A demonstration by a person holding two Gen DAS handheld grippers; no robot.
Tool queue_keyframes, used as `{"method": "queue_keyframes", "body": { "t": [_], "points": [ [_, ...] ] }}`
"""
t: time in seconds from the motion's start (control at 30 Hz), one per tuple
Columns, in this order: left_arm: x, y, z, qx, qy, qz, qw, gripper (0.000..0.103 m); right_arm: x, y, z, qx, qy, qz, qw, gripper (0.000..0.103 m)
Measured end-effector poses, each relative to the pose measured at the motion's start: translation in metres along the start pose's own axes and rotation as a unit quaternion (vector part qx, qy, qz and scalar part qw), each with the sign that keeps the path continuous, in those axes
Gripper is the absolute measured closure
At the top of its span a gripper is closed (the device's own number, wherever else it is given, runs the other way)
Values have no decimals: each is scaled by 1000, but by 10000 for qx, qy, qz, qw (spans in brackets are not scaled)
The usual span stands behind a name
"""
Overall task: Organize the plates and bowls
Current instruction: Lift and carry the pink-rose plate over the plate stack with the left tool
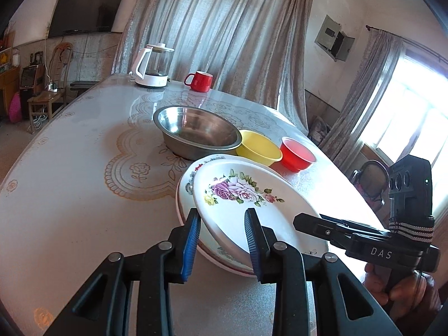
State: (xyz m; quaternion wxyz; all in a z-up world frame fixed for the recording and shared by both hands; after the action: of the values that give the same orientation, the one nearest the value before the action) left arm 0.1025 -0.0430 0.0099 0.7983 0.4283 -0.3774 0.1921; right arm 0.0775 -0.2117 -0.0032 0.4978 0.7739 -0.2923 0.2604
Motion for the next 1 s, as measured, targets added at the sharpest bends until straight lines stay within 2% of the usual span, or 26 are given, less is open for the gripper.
{"method": "queue_keyframes", "body": {
  "t": [0.27,0.53,0.83,0.9,1.0],
  "points": [
    [3,-23,11,-104,-64,-203,9997,71,1,-1,25,-259,-305,1,9992,62],
    [1,-39,7,-51,17,-424,9991,70,-1,-7,35,-276,-494,-60,9984,62],
    [1,-42,5,-80,173,-450,9988,67,0,-7,39,-226,-612,-53,9979,62],
    [-1,-46,4,25,153,-516,9986,67,0,-8,39,-209,-625,-61,9978,61],
    [-4,-47,9,-64,55,-549,9985,67,0,-5,37,-193,-581,12,9981,61]
  ]
}}
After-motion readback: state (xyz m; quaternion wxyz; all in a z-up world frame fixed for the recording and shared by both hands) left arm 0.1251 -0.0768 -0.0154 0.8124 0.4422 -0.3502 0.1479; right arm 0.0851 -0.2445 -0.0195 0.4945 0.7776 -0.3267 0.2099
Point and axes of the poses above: each gripper's, at about its wrist camera, not at the fingertips, and y roughly against the way its jaws point, z to its right, x to its top, the point moved 3 cm from there along -y, roughly the way its jaws point, and after that the axes turned 3 degrees about z, right-handed, at the moved point
